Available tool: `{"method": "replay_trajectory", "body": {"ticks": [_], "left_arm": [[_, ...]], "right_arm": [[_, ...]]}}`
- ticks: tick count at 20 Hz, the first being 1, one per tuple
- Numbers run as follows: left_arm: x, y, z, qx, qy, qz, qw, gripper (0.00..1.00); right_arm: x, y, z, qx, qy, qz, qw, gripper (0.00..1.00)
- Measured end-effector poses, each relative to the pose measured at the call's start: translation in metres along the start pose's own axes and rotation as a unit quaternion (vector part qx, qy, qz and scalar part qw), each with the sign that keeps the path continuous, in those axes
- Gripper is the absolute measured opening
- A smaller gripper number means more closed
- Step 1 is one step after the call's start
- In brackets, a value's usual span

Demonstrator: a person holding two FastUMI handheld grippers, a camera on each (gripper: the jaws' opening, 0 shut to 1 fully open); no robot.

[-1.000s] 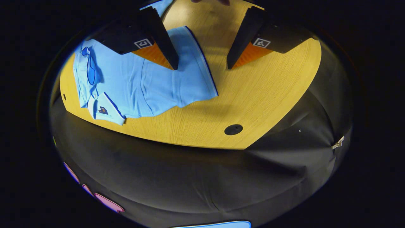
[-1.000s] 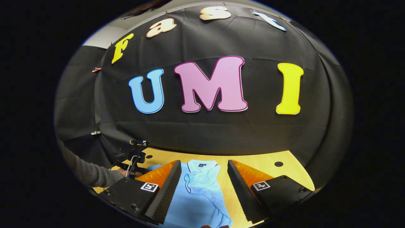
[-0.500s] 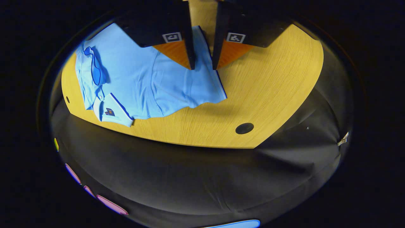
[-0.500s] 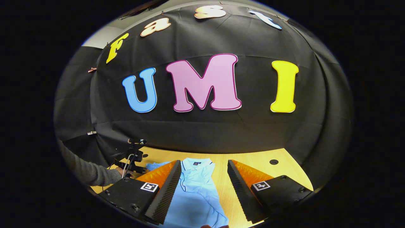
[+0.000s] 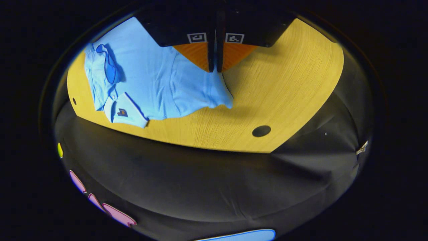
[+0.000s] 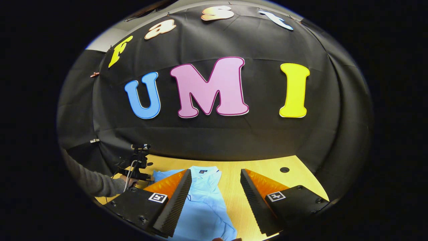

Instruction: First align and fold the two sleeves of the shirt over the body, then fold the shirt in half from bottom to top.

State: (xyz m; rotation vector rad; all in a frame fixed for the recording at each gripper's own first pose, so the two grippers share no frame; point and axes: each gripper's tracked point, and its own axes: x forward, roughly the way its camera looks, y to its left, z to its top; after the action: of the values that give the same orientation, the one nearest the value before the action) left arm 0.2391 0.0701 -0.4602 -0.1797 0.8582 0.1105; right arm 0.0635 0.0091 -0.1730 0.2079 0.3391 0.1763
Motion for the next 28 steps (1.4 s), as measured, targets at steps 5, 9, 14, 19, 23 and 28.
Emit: {"method": "replay_trajectory", "body": {"ticks": [5, 9, 14, 19, 23, 28], "left_arm": [[-0.022, -0.055, 0.026, 0.041, -0.037, -0.054, 0.997, 0.06], [-0.039, -0.099, 0.030, 0.057, -0.049, -0.091, 0.993, 0.06], [-0.059, -0.165, 0.019, 0.106, -0.060, -0.147, 0.982, 0.06], [-0.071, -0.214, -0.012, 0.154, -0.048, -0.186, 0.969, 0.06], [-0.077, -0.240, -0.033, 0.177, -0.036, -0.207, 0.962, 0.06], [-0.068, -0.253, -0.056, 0.205, -0.012, -0.201, 0.958, 0.06]], "right_arm": [[-0.003, -0.003, 0.001, 0.004, -0.004, -0.002, 1.000, 0.92], [-0.006, -0.008, 0.003, 0.004, -0.007, -0.008, 1.000, 0.92], [-0.011, -0.016, 0.004, 0.007, -0.009, -0.019, 1.000, 0.92], [-0.014, -0.025, 0.003, 0.011, -0.008, -0.028, 1.000, 0.92], [-0.018, -0.032, -0.001, 0.015, -0.004, -0.036, 0.999, 0.92], [-0.025, -0.038, -0.004, 0.016, -0.004, -0.045, 0.999, 0.92]]}}
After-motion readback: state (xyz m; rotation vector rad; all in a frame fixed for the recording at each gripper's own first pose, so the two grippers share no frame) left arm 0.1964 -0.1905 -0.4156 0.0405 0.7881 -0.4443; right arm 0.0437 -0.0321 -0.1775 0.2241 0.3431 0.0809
